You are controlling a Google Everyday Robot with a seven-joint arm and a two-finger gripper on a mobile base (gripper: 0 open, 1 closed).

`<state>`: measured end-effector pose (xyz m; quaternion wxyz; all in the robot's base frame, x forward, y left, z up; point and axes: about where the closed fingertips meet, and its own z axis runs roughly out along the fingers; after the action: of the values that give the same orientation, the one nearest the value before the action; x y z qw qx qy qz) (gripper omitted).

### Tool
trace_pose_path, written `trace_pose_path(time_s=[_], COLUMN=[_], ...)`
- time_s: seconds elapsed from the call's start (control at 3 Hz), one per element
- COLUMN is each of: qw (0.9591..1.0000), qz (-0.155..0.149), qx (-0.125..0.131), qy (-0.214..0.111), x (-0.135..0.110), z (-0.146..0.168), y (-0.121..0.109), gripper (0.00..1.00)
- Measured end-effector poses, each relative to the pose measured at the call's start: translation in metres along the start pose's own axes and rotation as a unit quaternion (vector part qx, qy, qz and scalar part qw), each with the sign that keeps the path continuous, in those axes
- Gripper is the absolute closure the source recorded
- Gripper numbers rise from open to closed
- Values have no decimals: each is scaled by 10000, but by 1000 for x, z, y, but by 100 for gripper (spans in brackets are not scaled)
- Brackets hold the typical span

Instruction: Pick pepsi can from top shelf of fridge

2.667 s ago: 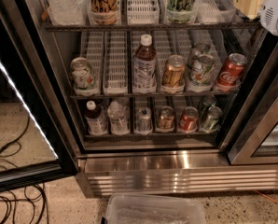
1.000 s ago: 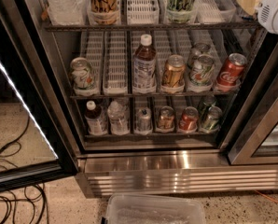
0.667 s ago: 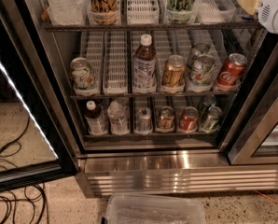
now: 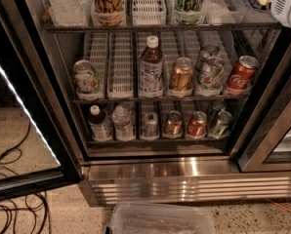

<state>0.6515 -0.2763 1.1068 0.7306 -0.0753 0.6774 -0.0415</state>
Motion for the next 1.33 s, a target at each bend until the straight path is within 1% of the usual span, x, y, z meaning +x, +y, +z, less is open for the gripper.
trace_pose_path(time_s=[0.33, 1.0, 1.33], qw=[10000, 9996, 9992], qz=[0, 160, 261], qx=[0, -153, -253], qy=[0, 175, 163], x=[0, 5, -2], z=[1, -4, -6], y=[0, 9, 19], gripper=[100, 100, 100])
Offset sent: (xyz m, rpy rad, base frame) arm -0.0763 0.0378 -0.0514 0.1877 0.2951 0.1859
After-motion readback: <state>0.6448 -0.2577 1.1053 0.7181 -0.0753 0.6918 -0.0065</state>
